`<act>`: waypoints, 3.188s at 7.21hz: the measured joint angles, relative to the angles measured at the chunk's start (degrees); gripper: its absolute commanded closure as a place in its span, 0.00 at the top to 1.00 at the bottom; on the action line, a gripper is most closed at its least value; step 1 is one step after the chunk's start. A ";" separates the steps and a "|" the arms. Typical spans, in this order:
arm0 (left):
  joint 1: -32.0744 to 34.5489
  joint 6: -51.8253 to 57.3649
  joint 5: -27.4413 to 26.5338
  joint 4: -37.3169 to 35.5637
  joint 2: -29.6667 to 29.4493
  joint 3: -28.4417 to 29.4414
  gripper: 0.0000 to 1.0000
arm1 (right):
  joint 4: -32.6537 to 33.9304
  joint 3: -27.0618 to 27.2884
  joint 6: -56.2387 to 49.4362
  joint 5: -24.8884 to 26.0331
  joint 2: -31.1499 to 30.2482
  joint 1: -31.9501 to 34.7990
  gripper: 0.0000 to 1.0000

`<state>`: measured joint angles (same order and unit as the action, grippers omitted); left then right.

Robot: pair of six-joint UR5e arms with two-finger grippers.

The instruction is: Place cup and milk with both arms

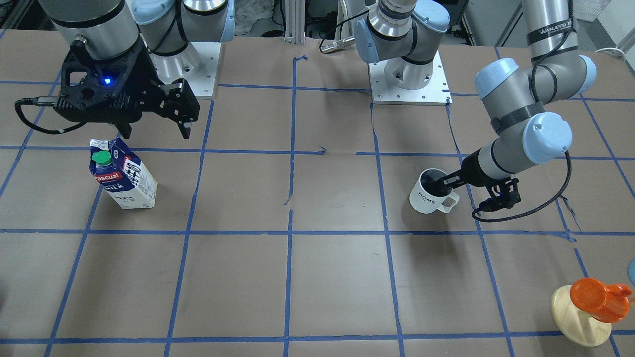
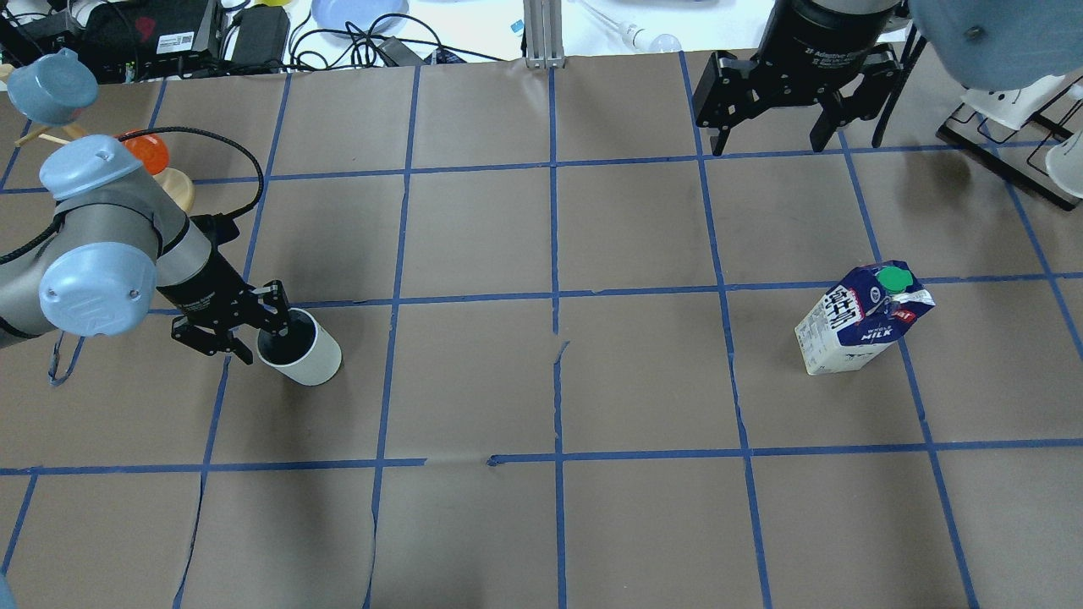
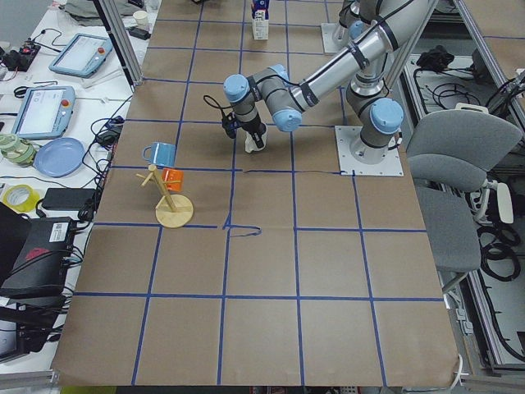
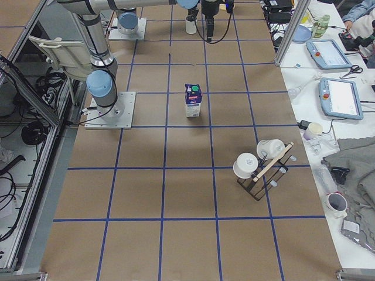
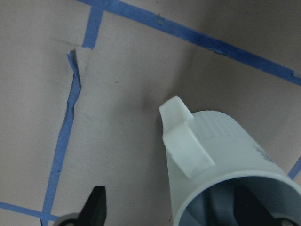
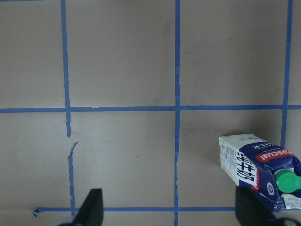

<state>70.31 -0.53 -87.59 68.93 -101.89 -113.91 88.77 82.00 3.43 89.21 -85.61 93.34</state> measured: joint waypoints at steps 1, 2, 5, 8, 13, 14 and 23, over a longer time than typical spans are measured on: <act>0.00 -0.23 0.10 -0.01 -0.01 0.24 0.00 | 0.10 0.00 0.00 0.00 0.00 0.00 1.00; 0.12 -1.07 0.22 -0.02 0.15 0.67 0.00 | 0.17 0.00 0.00 0.00 0.00 0.00 1.00; 4.23 -11.31 1.31 1.23 1.03 7.81 0.00 | 0.43 -0.03 0.00 0.00 0.00 0.04 1.00; 14.82 -27.42 4.36 2.11 -1.47 16.78 0.00 | 0.52 0.00 0.00 0.00 0.00 0.01 1.00; 31.08 -47.66 5.33 -7.18 -9.31 17.76 0.00 | 0.58 0.00 0.00 0.00 0.00 0.00 1.00; 33.27 -50.65 5.50 -9.78 -11.10 17.76 0.00 | 0.60 0.00 0.00 0.00 0.02 0.02 1.00; 33.32 -43.95 5.23 -0.49 -8.60 24.96 1.00 | 0.60 3.27 -2.65 2.42 0.63 -2.14 1.00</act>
<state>103.64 -44.48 -82.36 68.44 -110.49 -88.96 89.37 85.28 0.78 91.63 -84.98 91.20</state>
